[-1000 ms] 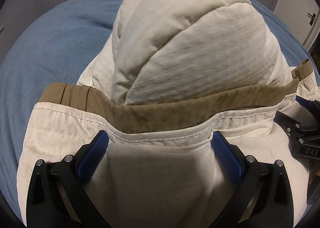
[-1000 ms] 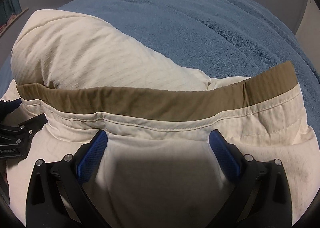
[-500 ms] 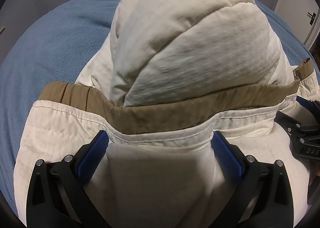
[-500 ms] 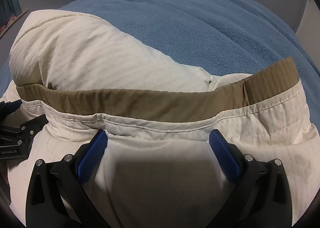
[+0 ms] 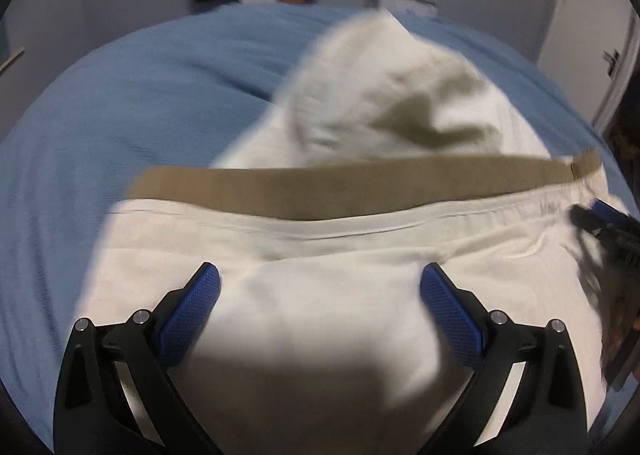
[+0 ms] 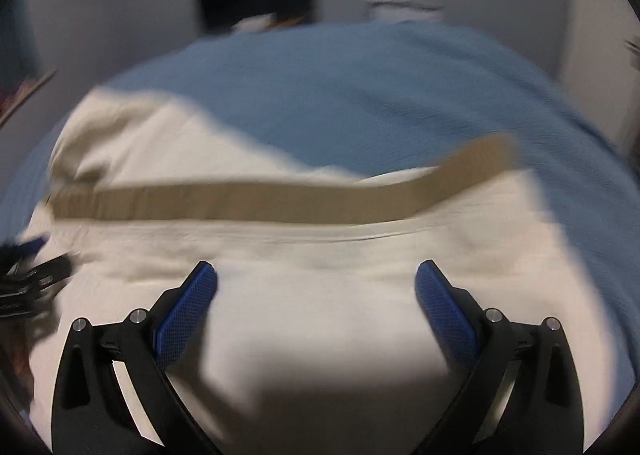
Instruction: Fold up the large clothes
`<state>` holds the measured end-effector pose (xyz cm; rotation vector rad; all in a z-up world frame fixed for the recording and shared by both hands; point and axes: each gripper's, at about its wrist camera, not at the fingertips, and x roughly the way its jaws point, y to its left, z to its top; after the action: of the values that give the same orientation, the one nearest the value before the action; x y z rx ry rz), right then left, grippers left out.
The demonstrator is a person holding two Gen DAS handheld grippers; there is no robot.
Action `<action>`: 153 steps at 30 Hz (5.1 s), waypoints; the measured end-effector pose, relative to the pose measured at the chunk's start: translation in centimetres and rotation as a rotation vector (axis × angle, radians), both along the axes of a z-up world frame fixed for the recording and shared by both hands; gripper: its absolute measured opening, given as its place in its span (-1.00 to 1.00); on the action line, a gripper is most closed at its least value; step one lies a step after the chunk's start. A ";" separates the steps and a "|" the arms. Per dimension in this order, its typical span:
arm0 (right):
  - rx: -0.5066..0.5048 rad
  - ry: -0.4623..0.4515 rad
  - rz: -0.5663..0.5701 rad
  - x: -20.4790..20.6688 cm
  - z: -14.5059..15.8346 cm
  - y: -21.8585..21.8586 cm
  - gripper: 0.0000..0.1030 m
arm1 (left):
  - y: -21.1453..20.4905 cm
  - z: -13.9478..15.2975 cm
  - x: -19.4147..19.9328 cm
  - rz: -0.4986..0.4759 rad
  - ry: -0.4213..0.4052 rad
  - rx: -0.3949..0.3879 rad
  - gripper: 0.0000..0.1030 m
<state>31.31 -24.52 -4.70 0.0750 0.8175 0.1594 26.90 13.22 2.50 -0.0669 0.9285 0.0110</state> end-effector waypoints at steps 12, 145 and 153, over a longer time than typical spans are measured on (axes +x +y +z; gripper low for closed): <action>-0.021 0.157 -0.028 2.2 -4.3 -4.9 0.85 | 8.2 -3.1 -0.2 0.135 0.139 -0.114 0.90; 0.298 0.087 0.317 -2.2 0.5 -15.3 -0.85 | 12.7 -0.7 -3.7 -0.303 -0.068 -0.354 -0.80; 0.343 -0.095 0.327 -12.0 8.1 -17.3 -0.87 | 12.9 7.5 -11.4 -0.360 -0.230 -0.396 -0.82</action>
<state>19.29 -41.78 3.41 0.2552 0.6965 0.6071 15.47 26.08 10.04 -0.2614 0.6913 -0.5051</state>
